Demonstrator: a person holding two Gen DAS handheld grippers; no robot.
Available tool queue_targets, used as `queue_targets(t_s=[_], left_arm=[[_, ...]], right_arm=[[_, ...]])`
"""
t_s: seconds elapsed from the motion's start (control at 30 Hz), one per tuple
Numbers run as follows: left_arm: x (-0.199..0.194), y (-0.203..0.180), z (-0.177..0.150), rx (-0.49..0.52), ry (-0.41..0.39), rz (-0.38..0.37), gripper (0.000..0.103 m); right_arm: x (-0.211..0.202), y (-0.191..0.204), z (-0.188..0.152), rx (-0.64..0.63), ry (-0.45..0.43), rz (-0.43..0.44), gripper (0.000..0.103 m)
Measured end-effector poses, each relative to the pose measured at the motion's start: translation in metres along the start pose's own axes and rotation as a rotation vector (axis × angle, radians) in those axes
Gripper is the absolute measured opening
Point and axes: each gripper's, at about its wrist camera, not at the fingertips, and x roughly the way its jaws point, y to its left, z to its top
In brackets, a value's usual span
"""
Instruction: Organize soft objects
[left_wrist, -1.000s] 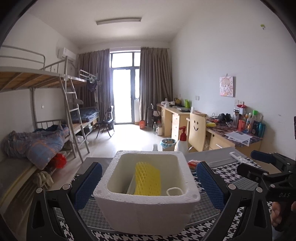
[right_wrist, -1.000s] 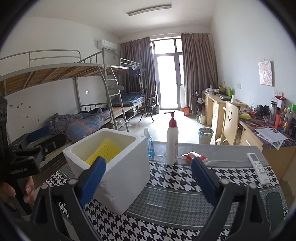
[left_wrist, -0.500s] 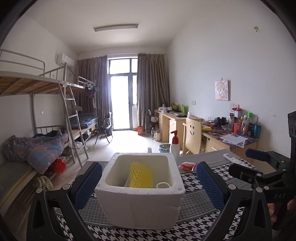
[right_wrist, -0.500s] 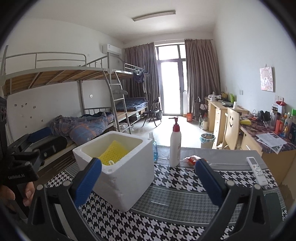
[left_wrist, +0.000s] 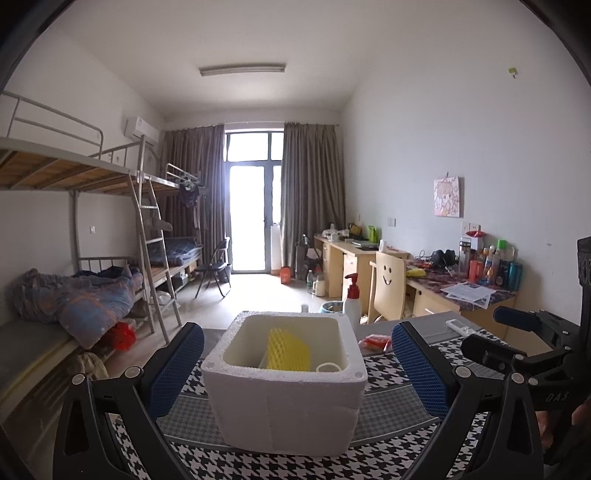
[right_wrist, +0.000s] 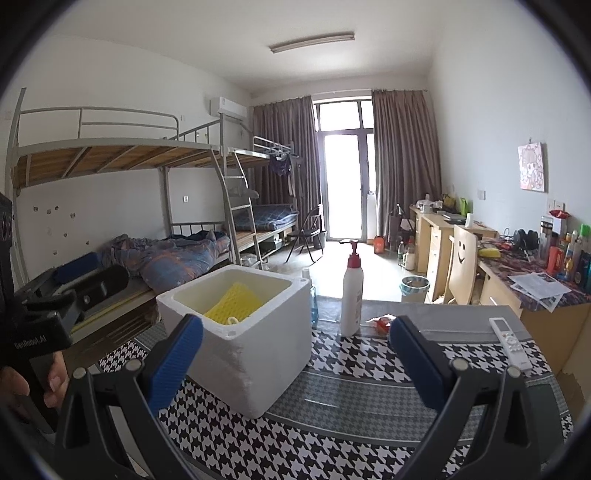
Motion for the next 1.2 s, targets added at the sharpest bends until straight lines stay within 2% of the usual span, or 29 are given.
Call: queue_targets(t_s=[0.6, 1.2], left_arm=[[-0.003, -0.003, -0.024, -0.002, 0.031, -0.012, 0.102], [-0.003, -0.002, -0.026, 0.007, 0.052, -0.021, 0.102]], right_arm=[[-0.003, -0.005, -0.014, 0.033, -0.013, 0.014, 0.102], [-0.003, -0.006, -0.020, 0.043, 0.004, 0.014, 0.102]])
